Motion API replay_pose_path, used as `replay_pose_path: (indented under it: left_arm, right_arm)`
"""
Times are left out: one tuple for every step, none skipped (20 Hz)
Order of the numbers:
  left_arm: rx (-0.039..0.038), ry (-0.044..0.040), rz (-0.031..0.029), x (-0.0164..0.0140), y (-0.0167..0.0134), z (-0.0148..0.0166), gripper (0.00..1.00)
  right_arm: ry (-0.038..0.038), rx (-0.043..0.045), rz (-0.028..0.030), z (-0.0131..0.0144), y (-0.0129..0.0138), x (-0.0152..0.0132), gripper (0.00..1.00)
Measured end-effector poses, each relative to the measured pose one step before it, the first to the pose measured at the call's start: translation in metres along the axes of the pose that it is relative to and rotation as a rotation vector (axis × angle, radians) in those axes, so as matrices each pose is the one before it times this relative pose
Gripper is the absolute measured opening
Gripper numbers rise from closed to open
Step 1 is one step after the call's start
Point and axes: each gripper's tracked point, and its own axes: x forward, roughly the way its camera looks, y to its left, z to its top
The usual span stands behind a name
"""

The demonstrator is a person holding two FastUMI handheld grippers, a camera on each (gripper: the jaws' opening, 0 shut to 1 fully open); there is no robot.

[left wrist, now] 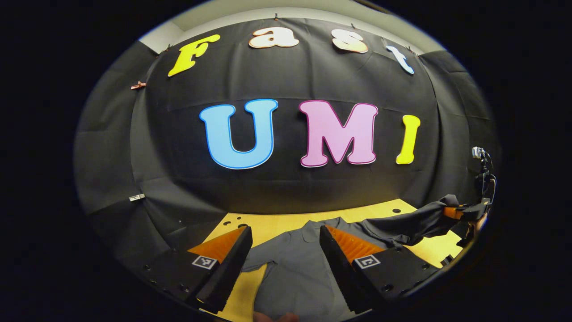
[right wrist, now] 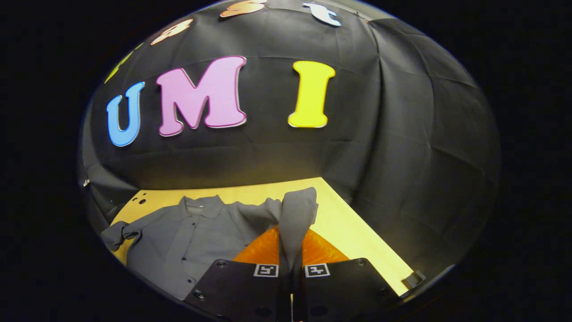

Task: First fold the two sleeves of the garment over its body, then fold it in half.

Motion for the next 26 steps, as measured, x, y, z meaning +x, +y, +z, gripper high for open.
replay_pose_path:
  left_arm:
    - [-0.00564, -0.00164, 0.00491, -0.00122, 0.00903, -0.00092, 0.96]
    - [-0.00437, -0.00072, 0.00676, -0.00204, 0.00974, -0.00295, 0.96]
    - [-0.00349, 0.00112, 0.00761, -0.00144, 0.01059, -0.00188, 0.96]
    - [-0.00239, 0.00338, 0.00838, -0.00095, 0.00984, -0.00402, 0.96]
    - [-0.00193, 0.0039, 0.00969, -0.00126, 0.01074, -0.00359, 0.96]
    - [-0.00166, 0.00592, 0.00957, -0.00205, 0.01056, -0.00399, 0.96]
    - [-0.00304, 0.00623, 0.01102, -0.00257, 0.01151, -0.00379, 0.96]
    - [-0.00339, 0.00568, 0.01209, -0.0023, 0.0103, -0.00413, 0.96]
    - [-0.00387, 0.00725, 0.01124, -0.00161, 0.01105, -0.0034, 0.96]
    - [-0.00103, 0.00573, 0.01206, -0.00262, 0.00882, -0.00394, 0.96]
    - [0.00084, 0.00521, 0.01324, -0.00227, 0.01068, -0.00309, 0.96]
    - [0.00168, 0.0065, 0.0095, -0.00137, 0.00984, -0.00586, 0.96]
    - [0.00126, 0.00591, 0.00634, -0.00146, 0.0091, -0.00366, 0.96]
    - [0.0003, 0.00682, 0.00647, -0.00097, 0.00766, -0.0053, 0.95]
    - [-0.00048, 0.00901, 0.00663, 0.0004, 0.00806, -0.00485, 0.96]
    - [-0.00275, 0.01118, 0.00687, 0.00116, 0.00751, -0.00759, 0.96]
    - [-0.00556, 0.01192, 0.00758, 0.00087, 0.00762, -0.00568, 0.96]
    - [-0.00724, 0.01231, 0.00721, 0.00288, 0.00592, -0.00803, 0.96]
    - [-0.00697, 0.01383, 0.00735, 0.00298, 0.00677, -0.0073, 0.96]
    - [-0.00554, 0.0159, 0.00814, 0.00131, 0.00756, -0.00841, 0.96]
    - [-0.0022, 0.01463, 0.00965, 0.00336, 0.00706, -0.00745, 0.96]
    - [-0.00119, 0.01351, 0.00906, 0.00512, 0.0059, -0.00808, 0.96]
    - [-0.00195, 0.01364, 0.00678, 0.00549, 0.00681, -0.007, 0.96]
    - [-0.00127, 0.00935, 0.0048, 0.00594, 0.00409, -0.00745, 0.96]
    - [-0.00092, 0.01124, 0.00444, 0.00601, 0.00617, -0.00706, 0.96]
    - [-0.00044, 0.01248, 0.00218, 0.00629, 0.00369, -0.00787, 0.96]
  right_arm:
    - [-0.00858, -0.01091, 0.01995, 0.0044, 0.01695, -0.00207, 0.07]
    - [-0.00931, -0.01484, 0.02033, 0.00543, 0.01643, 0.00004, 0.06]
    - [-0.00401, -0.01687, 0.02088, 0.00355, 0.01752, 0.00154, 0.06]
    - [0.00042, -0.01675, 0.0208, 0.00176, 0.0174, 0.00291, 0.06]
    - [0.0016, -0.01776, 0.01718, 0.00012, 0.01766, 0.00416, 0.06]
    - [0.00726, -0.02209, 0.01686, -0.00113, 0.01641, 0.00559, 0.06]
    - [0.01015, -0.02476, 0.01262, -0.00496, 0.0162, 0.00691, 0.07]
    - [0.00859, -0.0251, 0.01425, -0.0046, 0.01625, 0.00714, 0.06]
    - [0.01301, -0.02385, 0.01083, -0.00556, 0.01577, 0.00806, 0.07]
    - [0.01097, -0.01897, 0.01053, -0.00473, 0.01464, 0.00746, 0.07]
    - [0.00962, -0.01792, 0.01159, -0.00584, 0.0152, 0.00787, 0.07]
    - [0.01392, -0.01554, 0.01035, -0.0065, 0.01388, 0.00795, 0.07]
    - [0.01542, -0.01058, 0.0104, -0.0075, 0.01227, 0.00832, 0.07]
    - [0.01302, -0.00077, 0.01486, -0.0065, 0.01294, 0.00853, 0.06]
    - [0.0081, 0.00446, 0.01105, -0.00606, 0.01327, 0.00877, 0.06]
    - [0.0127, 0.00393, 0.00581, -0.00697, 0.01012, 0.00973, 0.06]
    - [0.01902, 0.0049, 0.00003, -0.00788, 0.00765, 0.00921, 0.07]
    - [0.01839, 0.00527, -0.00073, -0.0064, 0.00699, 0.00768, 0.06]
    - [0.01644, 0.00551, -0.00034, -0.00589, 0.00623, 0.00779, 0.06]
    - [0.02047, 0.00438, -0.00016, -0.00651, 0.00552, 0.00768, 0.06]
    - [0.01907, 0.00507, 0.00094, -0.00608, 0.00578, 0.00831, 0.06]
    - [0.01719, 0.00733, 0.00162, -0.00565, 0.00496, 0.0079, 0.07]
    - [0.00519, 0.01339, 0.01349, -0.00292, 0.00819, 0.00615, 0.07]
    - [0.00502, 0.00965, 0.01045, -0.00173, 0.00736, 0.0059, 0.08]
    - [0.01573, -0.00054, 0.00298, -0.00583, 0.0046, 0.00496, 0.1]
    - [0.01703, 0.00135, 0.00724, -0.00488, 0.00523, 0.0046, 0.1]
